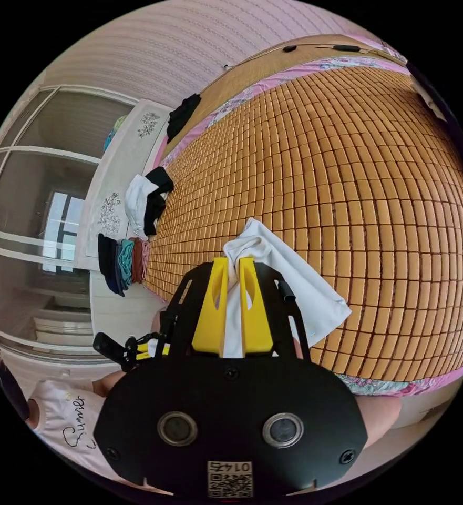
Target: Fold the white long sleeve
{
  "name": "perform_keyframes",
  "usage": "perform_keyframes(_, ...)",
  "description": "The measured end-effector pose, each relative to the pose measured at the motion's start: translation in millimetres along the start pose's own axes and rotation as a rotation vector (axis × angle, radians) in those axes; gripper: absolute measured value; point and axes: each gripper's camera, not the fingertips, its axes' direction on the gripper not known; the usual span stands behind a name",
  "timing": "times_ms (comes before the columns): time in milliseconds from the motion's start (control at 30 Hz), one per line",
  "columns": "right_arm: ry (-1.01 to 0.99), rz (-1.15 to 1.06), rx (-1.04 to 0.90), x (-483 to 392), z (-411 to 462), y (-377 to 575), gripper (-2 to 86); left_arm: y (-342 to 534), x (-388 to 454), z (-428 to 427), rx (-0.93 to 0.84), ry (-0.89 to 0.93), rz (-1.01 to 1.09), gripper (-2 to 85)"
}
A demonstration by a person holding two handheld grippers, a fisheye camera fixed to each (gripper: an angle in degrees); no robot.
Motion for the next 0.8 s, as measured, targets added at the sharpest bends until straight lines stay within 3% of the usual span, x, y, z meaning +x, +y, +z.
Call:
perform_keyframes(300, 0.124, -0.073, -0.067, -71.7, 70.4, -73.0, 2.4, 0.1, -75.7, 13.2, -0.097, -0.008, -0.329, 2.2)
perform_keyframes(467, 0.309, -0.25, -0.09, -104.3, 80.8, -85.0, 5.7, -7.2, -80.6, 12.9, -0.241, -0.101, -0.247, 5.7)
perform_keyframes(600, 0.477, -0.433, -0.136, -129.6, 100.5, -82.5, 8.1, -14.4, -96.0, 4.4, -0.251, -0.055, -0.289, 7.0)
perform_keyframes(733, 0.497, -0.515, -0.163, -139.6, 112.5, -79.8, 10.2, -12.7, -108.9, -9.6, -0.202, -0.041, -0.305, 6.7)
perform_keyframes(800, 0.475, -0.508, -0.163, -139.5, 114.7, -81.5, 11.3, -19.8, -101.6, -7.0, -0.255, -0.174, -0.232, 6.7)
